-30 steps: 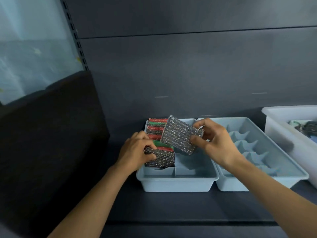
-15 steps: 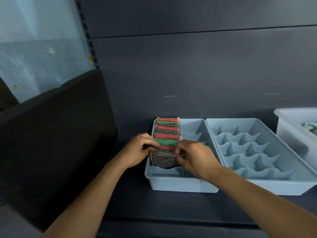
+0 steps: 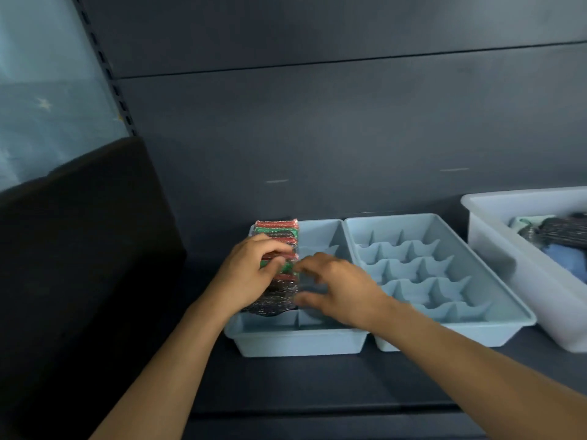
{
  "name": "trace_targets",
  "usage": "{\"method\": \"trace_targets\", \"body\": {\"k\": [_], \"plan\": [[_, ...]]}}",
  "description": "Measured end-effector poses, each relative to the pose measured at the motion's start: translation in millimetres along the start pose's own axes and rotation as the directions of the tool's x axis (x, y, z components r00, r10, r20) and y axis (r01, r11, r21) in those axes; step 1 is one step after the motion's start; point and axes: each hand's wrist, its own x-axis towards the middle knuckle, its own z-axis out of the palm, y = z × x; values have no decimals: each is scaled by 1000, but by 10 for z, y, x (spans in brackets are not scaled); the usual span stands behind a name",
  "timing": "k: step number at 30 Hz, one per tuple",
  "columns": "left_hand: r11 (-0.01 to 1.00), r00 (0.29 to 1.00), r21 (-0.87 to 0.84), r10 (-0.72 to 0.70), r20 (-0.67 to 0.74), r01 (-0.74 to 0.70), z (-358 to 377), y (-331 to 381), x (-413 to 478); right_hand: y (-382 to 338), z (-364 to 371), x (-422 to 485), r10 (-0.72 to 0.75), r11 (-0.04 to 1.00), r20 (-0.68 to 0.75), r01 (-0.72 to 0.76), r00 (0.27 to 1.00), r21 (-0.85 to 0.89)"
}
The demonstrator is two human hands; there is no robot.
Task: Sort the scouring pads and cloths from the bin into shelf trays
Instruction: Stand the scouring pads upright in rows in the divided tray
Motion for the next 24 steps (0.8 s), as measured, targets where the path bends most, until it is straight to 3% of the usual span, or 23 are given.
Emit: {"method": "trace_targets", "body": {"k": [4, 9, 15, 17, 20, 22, 24], "plan": [[989, 998, -133, 59, -2, -59, 290, 516, 233, 498, -513, -358, 121, 992, -164, -113, 979, 56], [940, 979, -293, 198, 51, -175, 835, 1289, 604, 1234, -1206, -774, 284, 958, -361, -248, 888, 144], [897, 930, -373, 321, 181, -237, 1713, 2347, 1211, 2414, -1973, -1324, 514, 841, -362, -541, 778, 31], [924, 925, -297, 311, 219, -241, 1983, 2595, 1446, 2750, -2118, -1431, 582, 776, -293, -625, 759, -78], [959, 903, 3, 264, 339, -282, 2349, 2861, 1784, 3138, -2250, -1497, 627, 704, -206, -660, 751, -264], [923, 884, 235, 184, 429, -306, 2542, 2952, 1953, 3342, -2277, -1485, 651, 659, -184, -669, 736, -344], [879, 864, 361, 101, 494, -310, 2696, 2979, 2042, 3499, -2248, -1439, 674, 634, -134, -662, 727, -399]]}}
